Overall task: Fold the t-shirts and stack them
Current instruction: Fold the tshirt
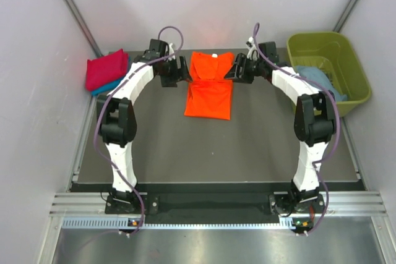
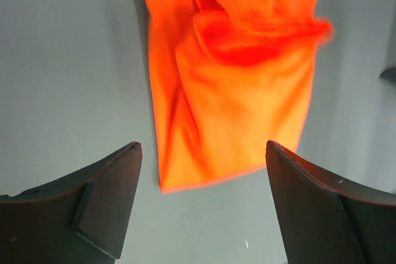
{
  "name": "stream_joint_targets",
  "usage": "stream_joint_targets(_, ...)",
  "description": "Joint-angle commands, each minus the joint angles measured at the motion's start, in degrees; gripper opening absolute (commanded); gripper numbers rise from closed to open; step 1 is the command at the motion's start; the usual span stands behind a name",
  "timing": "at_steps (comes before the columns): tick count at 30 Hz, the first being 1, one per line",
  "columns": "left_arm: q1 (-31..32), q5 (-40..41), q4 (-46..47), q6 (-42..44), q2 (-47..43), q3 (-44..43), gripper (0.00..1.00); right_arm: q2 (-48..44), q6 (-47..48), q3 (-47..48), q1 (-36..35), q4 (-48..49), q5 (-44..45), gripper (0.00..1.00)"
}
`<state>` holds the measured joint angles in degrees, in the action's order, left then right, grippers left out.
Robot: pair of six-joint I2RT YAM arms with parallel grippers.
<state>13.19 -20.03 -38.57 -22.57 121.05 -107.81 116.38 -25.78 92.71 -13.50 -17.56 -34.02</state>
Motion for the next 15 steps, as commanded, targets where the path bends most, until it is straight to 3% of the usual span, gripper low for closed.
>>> stream_joint_targets(1,0.0,-4.2,0.9,-1.9,-4.7,8.4,0.86,-2.7,-2.4,0.3,-2.1,3.8,-4.0,0.57)
stream_joint_targets(7,0.2,-6.4,1.4,-4.6,-2.9,15.8,0.87,4.2,-5.9,1.2,-5.5,6.7,-6.8,0.57)
stream_joint_targets(15,0.8,-4.5,1.6,-2.4,1.0,14.3,0.85,11.9,-7.4,3.7,-5.7,8.9,-7.3,0.57)
